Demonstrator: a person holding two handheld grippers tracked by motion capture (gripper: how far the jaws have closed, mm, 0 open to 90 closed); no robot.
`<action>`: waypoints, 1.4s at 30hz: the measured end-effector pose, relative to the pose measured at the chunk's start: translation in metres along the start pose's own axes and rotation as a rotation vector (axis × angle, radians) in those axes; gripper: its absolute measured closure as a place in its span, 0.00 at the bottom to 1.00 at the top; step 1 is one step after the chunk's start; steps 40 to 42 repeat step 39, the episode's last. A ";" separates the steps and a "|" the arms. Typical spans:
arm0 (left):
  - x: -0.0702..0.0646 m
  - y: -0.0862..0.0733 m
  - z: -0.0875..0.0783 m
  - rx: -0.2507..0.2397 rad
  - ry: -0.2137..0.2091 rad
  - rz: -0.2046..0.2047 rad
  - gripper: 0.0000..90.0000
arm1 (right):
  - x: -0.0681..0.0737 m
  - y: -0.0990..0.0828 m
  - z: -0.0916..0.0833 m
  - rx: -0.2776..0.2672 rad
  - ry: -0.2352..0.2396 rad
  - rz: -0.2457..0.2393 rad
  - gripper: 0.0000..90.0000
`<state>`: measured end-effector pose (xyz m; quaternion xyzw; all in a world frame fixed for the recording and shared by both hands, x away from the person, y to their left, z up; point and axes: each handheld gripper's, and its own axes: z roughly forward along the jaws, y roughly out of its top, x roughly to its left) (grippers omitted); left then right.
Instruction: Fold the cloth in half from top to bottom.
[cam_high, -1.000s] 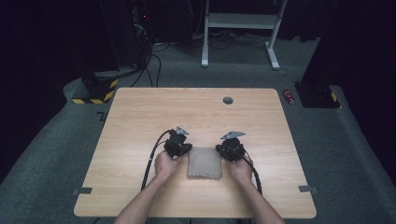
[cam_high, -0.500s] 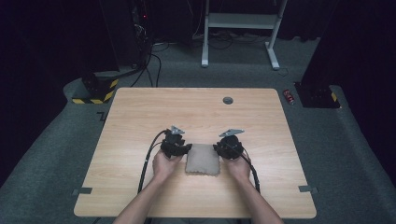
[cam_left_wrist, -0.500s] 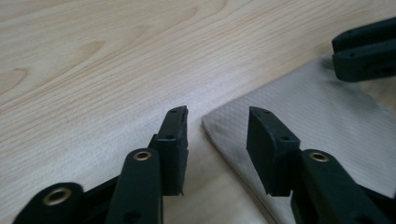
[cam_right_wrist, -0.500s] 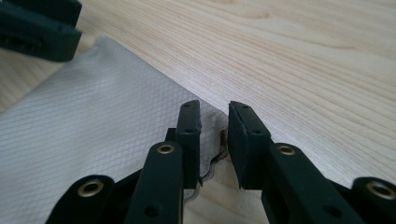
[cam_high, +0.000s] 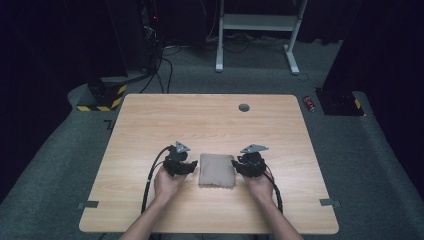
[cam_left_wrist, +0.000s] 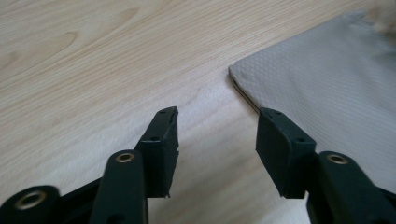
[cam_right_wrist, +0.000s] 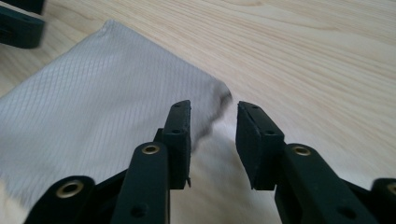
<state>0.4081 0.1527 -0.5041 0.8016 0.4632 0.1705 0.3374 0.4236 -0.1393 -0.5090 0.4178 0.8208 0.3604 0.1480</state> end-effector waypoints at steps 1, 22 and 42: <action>0.001 -0.006 -0.005 -0.006 0.005 -0.005 0.51 | -0.001 -0.004 -0.004 -0.003 -0.007 0.007 0.70; 0.036 -0.085 -0.053 -0.096 0.121 -0.096 0.43 | -0.034 -0.083 -0.069 -0.037 -0.220 0.084 0.56; 0.031 -0.085 -0.051 -0.082 0.119 -0.059 0.34 | -0.034 -0.085 -0.071 -0.027 -0.215 0.109 0.44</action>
